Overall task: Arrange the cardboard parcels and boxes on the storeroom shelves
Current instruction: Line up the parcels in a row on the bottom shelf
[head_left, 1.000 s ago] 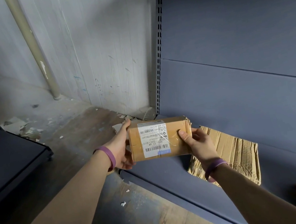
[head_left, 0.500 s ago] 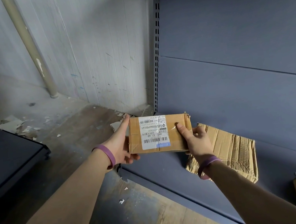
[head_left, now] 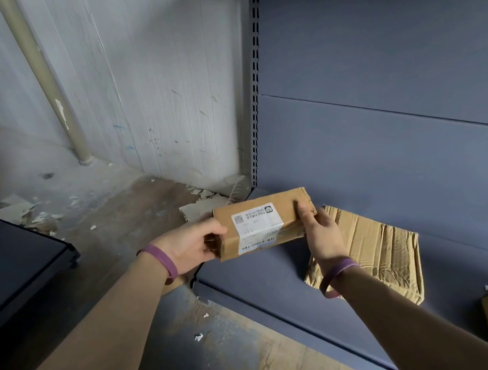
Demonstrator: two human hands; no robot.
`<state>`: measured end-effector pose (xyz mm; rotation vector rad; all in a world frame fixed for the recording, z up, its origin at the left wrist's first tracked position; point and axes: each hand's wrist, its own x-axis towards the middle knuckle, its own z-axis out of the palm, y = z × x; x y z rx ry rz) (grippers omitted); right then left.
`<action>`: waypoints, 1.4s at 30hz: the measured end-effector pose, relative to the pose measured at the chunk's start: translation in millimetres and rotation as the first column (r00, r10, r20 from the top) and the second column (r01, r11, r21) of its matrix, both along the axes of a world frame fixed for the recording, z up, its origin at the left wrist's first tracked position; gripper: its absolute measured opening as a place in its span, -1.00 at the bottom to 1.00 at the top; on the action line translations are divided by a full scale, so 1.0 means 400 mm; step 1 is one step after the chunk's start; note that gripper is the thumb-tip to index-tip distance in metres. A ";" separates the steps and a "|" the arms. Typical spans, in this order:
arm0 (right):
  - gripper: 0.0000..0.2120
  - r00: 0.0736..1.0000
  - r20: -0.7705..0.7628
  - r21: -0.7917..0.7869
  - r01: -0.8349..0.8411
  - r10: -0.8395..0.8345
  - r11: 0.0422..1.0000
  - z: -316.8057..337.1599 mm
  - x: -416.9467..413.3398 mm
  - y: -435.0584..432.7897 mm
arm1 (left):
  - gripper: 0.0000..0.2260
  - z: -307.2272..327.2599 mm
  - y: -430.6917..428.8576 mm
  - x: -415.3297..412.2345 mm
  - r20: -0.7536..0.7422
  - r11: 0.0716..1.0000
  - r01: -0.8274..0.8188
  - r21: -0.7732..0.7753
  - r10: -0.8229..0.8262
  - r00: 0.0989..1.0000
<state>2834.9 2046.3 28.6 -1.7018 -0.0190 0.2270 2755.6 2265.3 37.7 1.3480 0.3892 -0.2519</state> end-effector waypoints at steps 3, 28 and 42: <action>-0.70 0.999 0.038 -0.004 -0.036 0.036 0.999 -0.017 0.000 -0.002 | -0.35 -0.018 0.008 -0.004 0.023 0.998 0.059 0.038 -0.060 0.998; -0.22 0.826 -0.086 -0.641 -0.473 0.556 0.604 -0.174 -0.025 0.058 | -0.54 -0.209 -0.199 0.093 0.085 0.462 -0.134 0.877 0.126 0.988; -0.42 0.855 -0.114 -0.679 -0.439 0.506 0.588 -0.209 0.015 0.083 | -0.47 -0.249 -0.201 0.122 0.010 0.407 -0.037 0.913 0.068 0.998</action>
